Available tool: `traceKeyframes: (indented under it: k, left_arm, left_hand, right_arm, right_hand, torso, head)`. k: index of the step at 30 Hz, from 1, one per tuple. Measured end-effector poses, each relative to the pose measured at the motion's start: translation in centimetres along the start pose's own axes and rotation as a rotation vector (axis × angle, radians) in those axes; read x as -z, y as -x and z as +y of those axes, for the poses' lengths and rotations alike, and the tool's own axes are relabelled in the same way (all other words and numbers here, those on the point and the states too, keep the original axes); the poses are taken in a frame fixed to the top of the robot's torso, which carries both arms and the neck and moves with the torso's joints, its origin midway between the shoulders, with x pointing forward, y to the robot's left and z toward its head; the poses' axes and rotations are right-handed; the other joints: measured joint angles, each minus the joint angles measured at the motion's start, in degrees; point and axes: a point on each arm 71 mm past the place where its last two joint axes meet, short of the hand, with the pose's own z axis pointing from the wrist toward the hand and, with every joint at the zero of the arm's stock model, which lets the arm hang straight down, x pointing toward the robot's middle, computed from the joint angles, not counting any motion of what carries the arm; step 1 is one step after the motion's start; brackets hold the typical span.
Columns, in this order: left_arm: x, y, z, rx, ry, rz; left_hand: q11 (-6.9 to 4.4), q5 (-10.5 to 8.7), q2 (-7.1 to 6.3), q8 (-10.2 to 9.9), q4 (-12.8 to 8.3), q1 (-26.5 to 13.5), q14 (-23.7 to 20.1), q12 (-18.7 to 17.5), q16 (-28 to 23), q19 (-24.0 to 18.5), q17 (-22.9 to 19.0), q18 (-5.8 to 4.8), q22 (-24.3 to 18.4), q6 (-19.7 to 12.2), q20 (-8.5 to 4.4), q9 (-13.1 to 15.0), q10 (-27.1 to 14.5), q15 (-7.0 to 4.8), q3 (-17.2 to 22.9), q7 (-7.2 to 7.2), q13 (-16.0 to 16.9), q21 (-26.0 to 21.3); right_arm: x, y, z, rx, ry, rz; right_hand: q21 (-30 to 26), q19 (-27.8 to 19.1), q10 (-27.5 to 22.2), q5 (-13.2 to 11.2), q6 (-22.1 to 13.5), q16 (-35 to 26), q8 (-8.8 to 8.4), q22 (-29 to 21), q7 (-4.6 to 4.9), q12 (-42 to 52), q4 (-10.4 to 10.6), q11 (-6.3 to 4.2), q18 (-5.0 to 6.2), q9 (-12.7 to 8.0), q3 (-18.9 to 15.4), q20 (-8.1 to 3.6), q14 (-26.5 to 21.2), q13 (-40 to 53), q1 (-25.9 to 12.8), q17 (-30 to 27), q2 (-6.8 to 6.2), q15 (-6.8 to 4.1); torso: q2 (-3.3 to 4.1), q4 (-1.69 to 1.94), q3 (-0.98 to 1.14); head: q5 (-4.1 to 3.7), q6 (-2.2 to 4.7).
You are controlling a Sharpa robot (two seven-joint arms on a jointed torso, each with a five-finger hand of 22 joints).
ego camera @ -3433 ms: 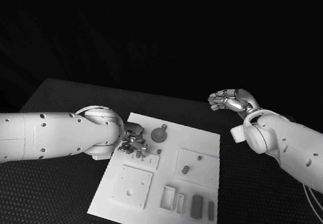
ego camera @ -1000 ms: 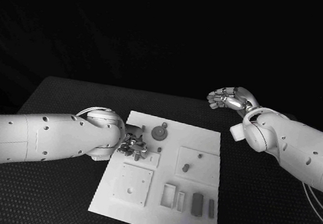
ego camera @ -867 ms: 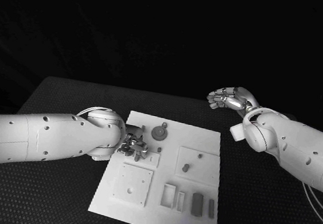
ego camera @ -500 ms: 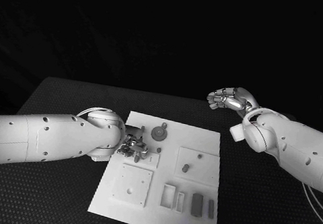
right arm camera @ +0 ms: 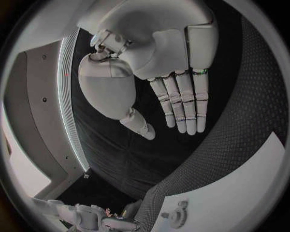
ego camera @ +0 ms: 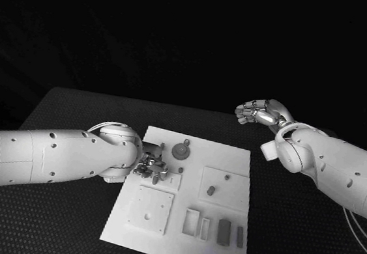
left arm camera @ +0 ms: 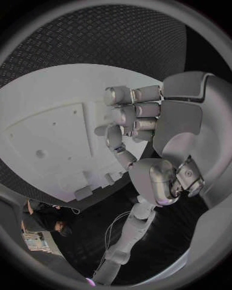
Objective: Assemble the parts on the task board
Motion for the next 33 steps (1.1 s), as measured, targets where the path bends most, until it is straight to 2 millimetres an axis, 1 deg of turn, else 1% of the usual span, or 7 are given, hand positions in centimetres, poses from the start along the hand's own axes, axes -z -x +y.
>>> traceKeyframes:
  k: [4,10,26,27,33]
  left_arm:
    - [-0.04,0.05,0.01,-0.001,0.001,0.005]
    - [-0.13,0.12,0.13,0.006,0.003,0.017]
    - [-0.53,0.63,-0.12,0.005,0.015,0.074]
    - [-0.55,0.65,-0.13,0.004,0.015,0.076]
    - [-0.62,0.74,-0.18,0.003,0.017,0.082]
  left_hand:
    - [0.0,0.17,0.18,-0.1,0.0,-0.2,0.1,0.0,0.0,0.0,0.0,0.0,0.0,0.0,0.0,0.0,0.0,0.07,0.0,0.01,0.0,0.0]
    - [0.0,1.57,0.24,-0.1,-0.1,-0.2,0.1,0.4,0.2,0.0,0.0,0.0,0.0,0.1,0.0,0.0,0.0,0.07,-0.1,0.05,0.2,0.0]
    - [0.0,2.85,0.24,-0.1,-0.1,-0.2,0.2,0.7,0.2,0.0,-0.1,-0.02,0.0,0.1,0.0,0.1,0.0,0.18,-0.1,0.1,0.4,0.2]
    - [0.0,3.36,0.24,-0.1,-0.1,-0.2,0.2,0.7,0.2,0.0,-0.1,-0.02,0.0,0.1,0.0,0.1,0.0,0.18,-0.1,0.1,0.4,0.2]
    - [0.0,3.56,0.23,-0.1,-0.1,-0.2,0.3,0.7,0.2,0.0,-0.1,-0.02,0.0,0.3,0.0,0.1,0.0,0.28,-0.1,0.09,0.4,0.2]
  right_arm:
    - [0.0,0.0,0.0,0.0,0.0,0.0]
    - [-0.02,-0.05,0.01,0.0,0.0,0.001]
    - [-0.1,-0.2,0.05,-0.001,0.0,0.004]
    - [-0.11,-0.21,0.05,-0.001,0.0,0.004]
    - [-0.12,-0.25,0.05,-0.002,0.0,0.005]
  right_hand:
    - [0.0,0.0,0.0,0.2,0.0,0.0,0.0,0.0,0.0,0.0,0.0,0.0,0.0,0.0,0.0,0.0,0.0,0.0,0.0,0.0,0.0,0.0]
    - [0.0,0.0,0.0,0.2,0.0,0.0,0.0,0.0,0.0,0.0,0.0,0.0,0.0,-0.1,0.0,0.0,0.0,0.0,0.0,0.0,0.0,0.0]
    - [0.0,0.0,0.0,0.4,0.0,0.0,0.0,0.1,0.0,-0.2,0.0,0.0,-0.01,-0.2,0.0,0.0,0.0,0.0,0.0,0.0,0.0,0.0]
    - [0.0,0.0,0.0,0.4,0.0,0.0,0.0,0.1,0.0,-0.2,0.0,0.0,0.0,-0.2,0.0,0.0,0.0,0.0,0.0,0.0,0.0,0.0]
    - [0.0,0.0,0.0,0.4,0.0,0.0,0.0,0.1,0.0,-0.2,0.0,0.0,0.0,-0.2,0.0,0.0,0.0,0.0,0.0,0.0,0.0,0.0]
  torso:
    - [0.0,0.0,-0.01]
    - [0.0,0.0,0.03]
    - [0.02,-0.07,0.06]
    - [0.02,-0.07,0.06]
    - [0.03,-0.06,0.07]
  head:
    - [0.0,-0.07]
    - [0.0,-0.14]
    - [-0.08,-0.16]
    - [-0.08,-0.16]
    - [-0.04,-0.17]
